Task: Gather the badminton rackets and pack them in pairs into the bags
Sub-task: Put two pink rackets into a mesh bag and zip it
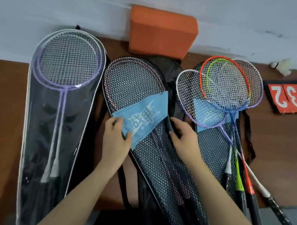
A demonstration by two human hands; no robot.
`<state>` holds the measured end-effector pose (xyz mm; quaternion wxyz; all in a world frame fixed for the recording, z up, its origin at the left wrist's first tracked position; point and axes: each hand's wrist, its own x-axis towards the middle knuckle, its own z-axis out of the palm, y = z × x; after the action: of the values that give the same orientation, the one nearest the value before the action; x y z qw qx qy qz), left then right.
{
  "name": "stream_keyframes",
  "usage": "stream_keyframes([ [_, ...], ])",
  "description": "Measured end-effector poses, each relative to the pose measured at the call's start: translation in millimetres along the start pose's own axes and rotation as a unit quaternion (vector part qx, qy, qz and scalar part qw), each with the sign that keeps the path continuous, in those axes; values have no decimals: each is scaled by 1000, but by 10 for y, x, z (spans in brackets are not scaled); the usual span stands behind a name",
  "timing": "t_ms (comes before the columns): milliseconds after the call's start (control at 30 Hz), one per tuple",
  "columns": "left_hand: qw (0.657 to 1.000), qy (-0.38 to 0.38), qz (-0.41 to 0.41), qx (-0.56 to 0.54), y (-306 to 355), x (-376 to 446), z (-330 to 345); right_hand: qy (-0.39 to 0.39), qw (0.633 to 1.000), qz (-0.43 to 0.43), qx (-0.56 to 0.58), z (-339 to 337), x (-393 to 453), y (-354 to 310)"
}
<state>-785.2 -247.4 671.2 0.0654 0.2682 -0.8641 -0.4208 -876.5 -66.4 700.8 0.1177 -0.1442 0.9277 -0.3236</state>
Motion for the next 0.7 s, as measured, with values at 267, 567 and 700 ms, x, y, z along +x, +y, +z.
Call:
stream_keyframes([
  [267,968,-9,42,247,-62,-143,-31,-24,997,-27,-62,159,-158,8],
  [567,966,-35,171,189,361,590,238,-6,998,69,4,94,613,-133],
  [700,972,-48,151,175,524,909,364,-32,995,87,34,184,773,-214],
])
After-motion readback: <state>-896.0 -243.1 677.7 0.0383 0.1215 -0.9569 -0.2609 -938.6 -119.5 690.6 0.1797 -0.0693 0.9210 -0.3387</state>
